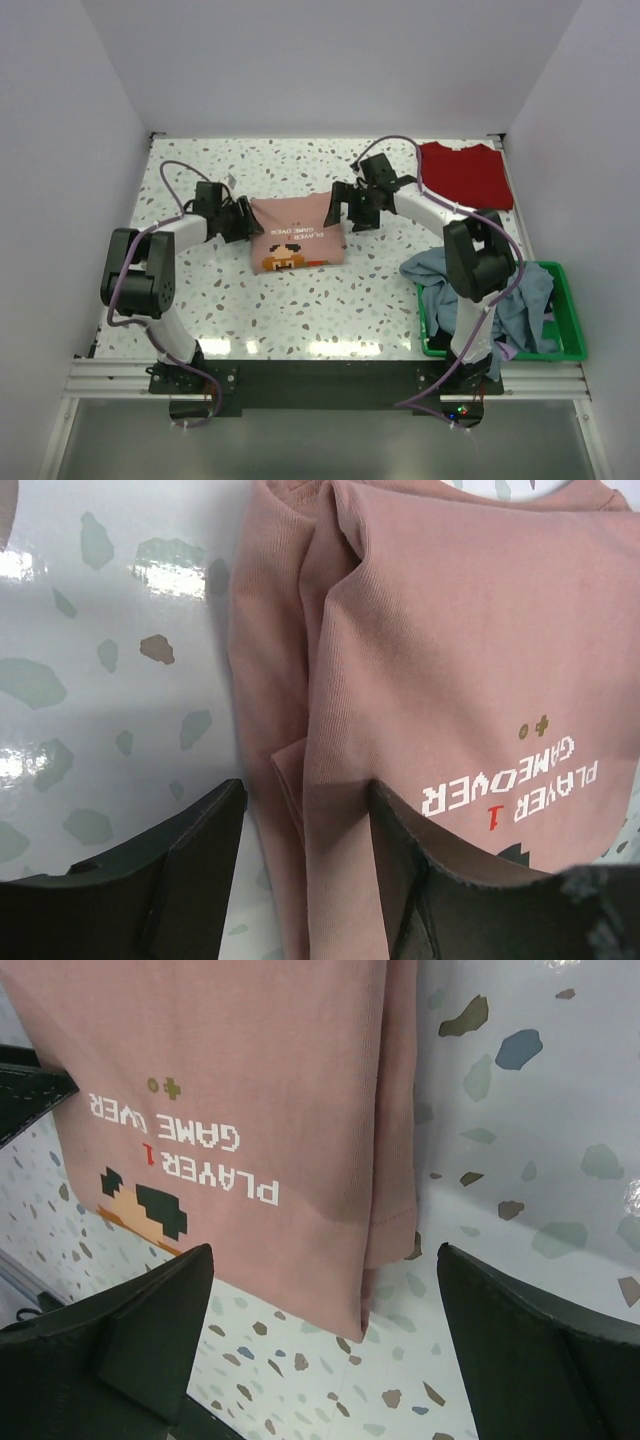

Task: Fold and stack the t-shirts
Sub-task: Fold the tshirt

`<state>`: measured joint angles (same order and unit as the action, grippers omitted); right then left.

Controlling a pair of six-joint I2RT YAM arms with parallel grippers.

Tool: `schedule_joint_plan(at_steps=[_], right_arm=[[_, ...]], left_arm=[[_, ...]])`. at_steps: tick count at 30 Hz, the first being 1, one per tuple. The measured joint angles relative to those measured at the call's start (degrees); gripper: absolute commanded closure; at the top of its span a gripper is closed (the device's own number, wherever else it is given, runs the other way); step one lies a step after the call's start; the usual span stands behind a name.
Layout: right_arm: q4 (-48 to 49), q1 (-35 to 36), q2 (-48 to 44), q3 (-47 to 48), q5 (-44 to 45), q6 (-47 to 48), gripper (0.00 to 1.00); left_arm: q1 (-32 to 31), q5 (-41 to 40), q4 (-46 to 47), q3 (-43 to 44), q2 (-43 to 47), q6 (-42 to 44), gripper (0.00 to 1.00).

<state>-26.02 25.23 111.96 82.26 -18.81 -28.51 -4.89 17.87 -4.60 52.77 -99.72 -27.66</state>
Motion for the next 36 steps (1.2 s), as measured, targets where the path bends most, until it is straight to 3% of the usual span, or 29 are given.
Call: schedule_joint_plan(at_steps=[5,16,29,36], right_arm=[[1.4,-0.66,0.2,0.09,-1.38,-0.63,0.03],[6.49,-3.48,6.4,1.27,-5.92,-3.23,0.04],[12.94,-2.27,9.77,1.77,-11.15,-4.98,0.09],[16.94,0.31,9.77,-0.42,-11.76,-5.38,0.25]], left_arm=[[0.0,0.13,0.59,0.74,-1.49,0.35,0.65],[0.22,2.97,1.25,1.31,-3.45,1.05,1.0],[0.74,6.36,6.23,-1.27,-3.5,0.66,1.0],[0.76,7.19,8.09,-2.25,-3.48,-0.35,1.0]])
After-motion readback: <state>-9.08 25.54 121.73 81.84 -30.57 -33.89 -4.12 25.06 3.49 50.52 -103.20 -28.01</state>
